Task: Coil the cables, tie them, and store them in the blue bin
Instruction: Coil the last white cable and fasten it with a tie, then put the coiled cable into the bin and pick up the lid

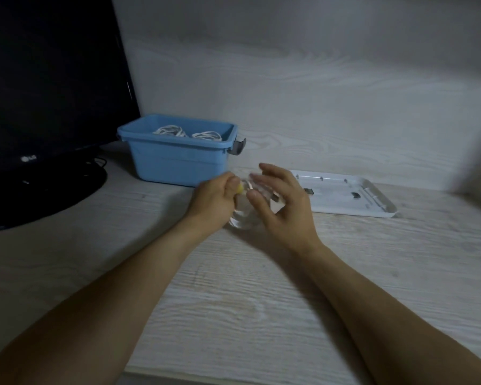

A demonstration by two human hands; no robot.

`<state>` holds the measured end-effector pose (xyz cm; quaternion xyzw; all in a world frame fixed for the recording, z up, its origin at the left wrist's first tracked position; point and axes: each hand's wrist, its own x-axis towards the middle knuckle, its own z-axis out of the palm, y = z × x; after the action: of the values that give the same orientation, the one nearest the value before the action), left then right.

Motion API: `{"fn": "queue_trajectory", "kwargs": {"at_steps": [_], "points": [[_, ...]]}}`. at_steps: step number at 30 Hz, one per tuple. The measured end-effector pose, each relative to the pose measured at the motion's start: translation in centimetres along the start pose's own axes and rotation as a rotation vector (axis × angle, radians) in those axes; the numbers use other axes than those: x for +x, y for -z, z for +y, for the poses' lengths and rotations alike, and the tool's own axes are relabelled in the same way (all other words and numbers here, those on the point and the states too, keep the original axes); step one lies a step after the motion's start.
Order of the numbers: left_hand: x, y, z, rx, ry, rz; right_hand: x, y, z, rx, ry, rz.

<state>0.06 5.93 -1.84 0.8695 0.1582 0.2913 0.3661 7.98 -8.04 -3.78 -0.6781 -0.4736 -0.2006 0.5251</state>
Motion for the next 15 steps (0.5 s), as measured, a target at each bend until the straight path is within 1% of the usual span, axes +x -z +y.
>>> {"fn": "queue_trajectory", "kwargs": {"at_steps": [2, 5, 6, 9, 11, 13, 14, 15], "points": [[0.8, 1.6, -0.2, -0.026, -0.002, 0.212, -0.2, 0.0, 0.0, -0.007, -0.005, 0.046], [2.5, 4.0, -0.4, -0.064, -0.150, 0.448, -0.8, 0.2, 0.4, -0.014, -0.078, 0.048], [3.1, 4.7, -0.5, -0.028, -0.191, 0.524, -1.0, 0.3, 0.6, -0.016, -0.106, 0.047], [5.7, 6.7, -0.1, 0.232, -0.255, 0.749, -1.0, 0.3, 0.9, 0.013, -0.190, 0.096], [7.7, 8.0, 0.4, 0.306, -0.305, 0.815, -0.8, 0.3, 0.9, 0.046, -0.241, 0.124], [9.6, 8.9, -0.1, 0.311, -0.354, 0.823, -0.8, 0.3, 1.1, 0.066, -0.285, 0.115], [10.4, 9.1, -0.8, 0.328, -0.354, 0.789, -0.7, 0.4, 1.2, 0.073, -0.309, 0.104], [11.3, 9.1, -1.5, 0.361, -0.323, 0.712, -0.6, 0.4, 1.3, 0.081, -0.331, 0.093]]}}
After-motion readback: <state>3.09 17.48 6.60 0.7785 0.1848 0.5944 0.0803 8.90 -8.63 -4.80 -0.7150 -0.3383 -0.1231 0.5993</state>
